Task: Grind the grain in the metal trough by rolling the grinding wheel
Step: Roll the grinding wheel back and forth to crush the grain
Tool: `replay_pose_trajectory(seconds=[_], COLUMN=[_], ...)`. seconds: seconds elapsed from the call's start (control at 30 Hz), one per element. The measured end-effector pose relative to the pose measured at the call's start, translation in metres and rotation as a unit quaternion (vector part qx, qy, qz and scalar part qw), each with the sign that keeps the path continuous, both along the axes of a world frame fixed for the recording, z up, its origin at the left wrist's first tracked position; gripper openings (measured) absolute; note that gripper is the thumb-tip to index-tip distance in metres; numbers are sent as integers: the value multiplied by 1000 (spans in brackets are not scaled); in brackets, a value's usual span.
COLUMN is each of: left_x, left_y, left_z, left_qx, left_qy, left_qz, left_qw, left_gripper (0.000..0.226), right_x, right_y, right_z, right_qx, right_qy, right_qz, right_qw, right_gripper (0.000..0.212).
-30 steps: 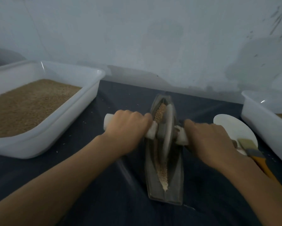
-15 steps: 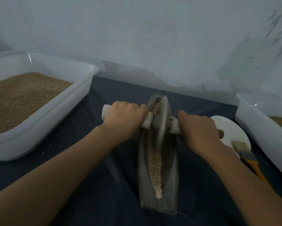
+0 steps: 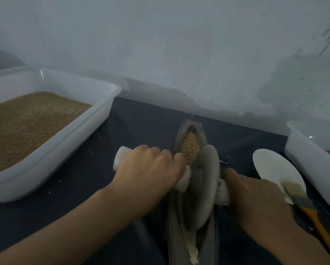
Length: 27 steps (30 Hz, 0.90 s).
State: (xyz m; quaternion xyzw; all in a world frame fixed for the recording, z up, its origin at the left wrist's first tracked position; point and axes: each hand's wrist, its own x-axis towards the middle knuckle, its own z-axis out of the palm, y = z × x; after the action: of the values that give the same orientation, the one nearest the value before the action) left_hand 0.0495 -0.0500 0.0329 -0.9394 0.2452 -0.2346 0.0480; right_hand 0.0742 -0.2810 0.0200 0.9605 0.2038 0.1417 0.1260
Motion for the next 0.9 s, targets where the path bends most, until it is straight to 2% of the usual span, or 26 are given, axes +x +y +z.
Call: replay_pose_trajectory(seconds=[0.07,0.17,0.4,0.57,0.67,0.73,0.8,0.9], left_x=[17,46,86,56,25,4,-12,-15], left_y=[-3,1,3,5,5,5,7,9], left_z=[-4,-9,-5,1,8,17,22,23], left_qx=[9,3,6,25,30,7,33,43], left_qy=[-4,8,33,86,129,73,71,79], left_qz=[26,53,95,92,84,50,26,35], left_qw=[1000,999,995,992,988,996,997,995], left_gripper=[31,34,26,31,29,25,27,40], right_x=[9,34,76,42,11,-7,-19,-23], right_y=[2,8,18,15,12,9,5,4], right_z=[-1,5,12,16,20,27,33,34], right_qx=[-3,-24,-17,0,12,14,8,8], right_qy=[6,-31,-72,-1,75,131,164,146], right_qz=[-11,-6,-6,-16,-14,-18,-23,-36], right_qw=[1000,999,997,1000,997,991,986,989], right_gripper=[39,50,39,36,21,20,24,24])
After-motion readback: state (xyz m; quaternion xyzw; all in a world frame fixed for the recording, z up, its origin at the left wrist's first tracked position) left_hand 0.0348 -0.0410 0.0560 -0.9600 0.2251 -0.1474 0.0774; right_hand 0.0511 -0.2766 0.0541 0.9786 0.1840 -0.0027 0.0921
